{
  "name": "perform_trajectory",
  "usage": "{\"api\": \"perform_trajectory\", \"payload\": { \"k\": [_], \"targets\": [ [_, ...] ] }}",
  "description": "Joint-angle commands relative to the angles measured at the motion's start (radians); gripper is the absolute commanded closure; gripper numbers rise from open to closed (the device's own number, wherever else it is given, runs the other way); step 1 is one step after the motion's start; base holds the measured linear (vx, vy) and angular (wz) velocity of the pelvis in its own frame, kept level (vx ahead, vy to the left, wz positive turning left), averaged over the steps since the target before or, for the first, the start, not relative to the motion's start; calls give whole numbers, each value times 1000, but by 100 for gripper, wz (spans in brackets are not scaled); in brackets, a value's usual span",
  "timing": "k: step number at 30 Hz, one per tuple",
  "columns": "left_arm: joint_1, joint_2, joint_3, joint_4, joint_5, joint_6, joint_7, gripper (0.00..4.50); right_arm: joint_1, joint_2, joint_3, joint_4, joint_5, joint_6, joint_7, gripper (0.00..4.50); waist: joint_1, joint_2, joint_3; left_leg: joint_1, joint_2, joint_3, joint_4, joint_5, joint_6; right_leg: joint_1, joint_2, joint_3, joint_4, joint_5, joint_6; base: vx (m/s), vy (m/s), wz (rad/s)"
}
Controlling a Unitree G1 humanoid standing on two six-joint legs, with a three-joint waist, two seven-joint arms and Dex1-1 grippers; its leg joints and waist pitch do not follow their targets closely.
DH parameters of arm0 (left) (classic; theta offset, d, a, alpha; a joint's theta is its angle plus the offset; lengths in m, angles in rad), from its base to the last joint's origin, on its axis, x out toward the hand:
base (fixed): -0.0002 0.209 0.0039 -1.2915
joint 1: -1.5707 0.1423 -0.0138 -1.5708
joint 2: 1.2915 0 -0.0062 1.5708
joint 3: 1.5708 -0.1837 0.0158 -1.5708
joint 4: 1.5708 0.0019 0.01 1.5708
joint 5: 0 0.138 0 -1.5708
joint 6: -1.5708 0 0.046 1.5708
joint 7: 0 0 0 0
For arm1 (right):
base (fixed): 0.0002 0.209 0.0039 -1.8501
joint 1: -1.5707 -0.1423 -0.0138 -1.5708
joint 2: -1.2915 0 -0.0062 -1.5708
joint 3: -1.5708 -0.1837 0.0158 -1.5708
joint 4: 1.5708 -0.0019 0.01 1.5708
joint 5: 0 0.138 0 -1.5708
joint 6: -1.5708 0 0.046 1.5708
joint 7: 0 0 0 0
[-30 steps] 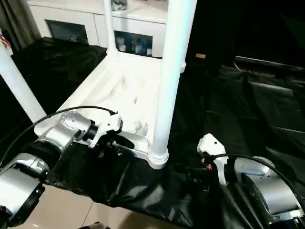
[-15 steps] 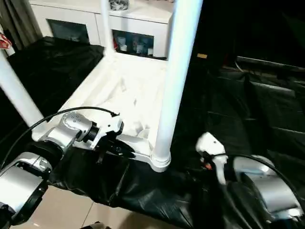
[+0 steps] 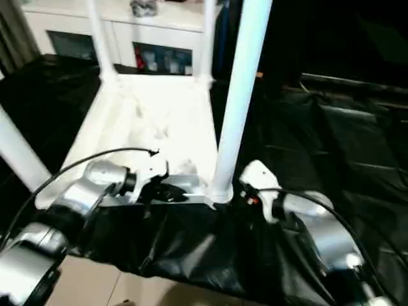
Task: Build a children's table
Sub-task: Rotate leg to tighten
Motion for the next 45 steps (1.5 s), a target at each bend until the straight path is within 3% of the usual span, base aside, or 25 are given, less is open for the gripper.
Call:
{"api": "perform_trajectory", "payload": {
  "k": [1,2,3,5,6,14,21,28,30,32,33,37,40,42,45],
  "targets": [
    [36,-7,3,2,-19,24,0,448,-21,2,1,15,-5,-18,-9,19,11,-24,-60,-4,19,-5,-62,-260,37,42,-64,34,-87,-461,-119,0,0,0],
    [43,5,-5,-9,-14,14,-11,448,-43,16,0,43,-4,-31,-13,19,14,-22,-63,0,21,-1,-62,-243,40,39,-61,38,-81,-387,-140,0,0,0],
    [53,12,-8,-30,-8,19,-11,448,-52,22,-1,56,-4,-38,-12,19,10,-30,-64,-7,20,-3,-63,-223,43,48,-58,36,-69,-333,-156,0,0,0],
    [64,19,-6,-54,-5,35,-7,450,-63,31,-4,72,-1,-46,-13,46,11,-26,-65,-6,21,1,-62,-210,46,47,-57,39,-67,-281,-173,0,0,0],
    [71,27,-3,-73,-7,50,-9,450,-71,40,-10,85,14,-44,-2,52,10,-31,-64,-6,20,2,-62,-209,48,49,-56,38,-66,-268,-178,0,0,0],
    [89,52,-6,-142,-5,104,-17,450,-102,57,-1,159,8,-76,39,113,4,-27,-61,-3,20,1,-65,-241,30,48,-56,39,-72,-311,-175,0,0,0],
    [77,59,12,-139,-8,121,2,450,-98,93,-21,177,38,-89,30,167,0,-33,-60,-1,19,2,-64,-250,28,48,-55,39,-73,-324,-177,0,0,0],
    [84,14,46,-175,5,163,151,450,-27,180,-60,133,57,-82,-98,173,-2,-29,-60,0,20,1,-67,-258,12,46,-54,40,-73,-329,-171,0,0,0],
    [98,-47,47,-226,14,214,239,450,6,270,-82,115,46,-67,-248,174,-5,-24,-59,1,23,2,-69,-266,2,41,-54,42,-77,-329,-172,0,0,0],
    [107,-88,40,-255,21,240,282,450,11,326,-86,120,23,-66,-347,174,-7,-26,-60,2,18,1,-69,-270,-1,43,-52,40,-78,-349,-158,0,0,0],
    [111,-117,27,-266,25,250,301,450,1,367,-87,141,3,-60,-418,174,-10,-20,-58,2,18,0,-70,-283,-3,40,-53,41,-81,-369,-153,0,0,0],
    [113,-189,-19,-265,46,244,348,450,-43,484,-76,206,-8,-75,-519,174,-21,-23,-59,0,13,-2,-70,-296,-11,40,-52,38,-88,-418,-126,0,0,0],
    [111,-195,-51,-254,87,225,368,450,-65,506,-70,213,-10,-94,-503,174,-22,-20,-59,1,14,-2,-71,-318,0,36,-51,39,-92,-437,-108,0,0,0],
    [111,-177,-41,-262,83,229,349,450,-66,494,-90,191,30,-77,-455,119,-22,-20,-59,-1,14,-3,-72,-316,5,37,-50,39,-92,-429,-104,0,0,0],
    [119,-140,-33,-286,70,208,295,450,-42,439,-82,139,36,-69,-370,95,-22,-23,-61,-1,16,-3,-72,-316,11,39,-50,39,-90,-402,-113,0,0,0]
  ]
}}
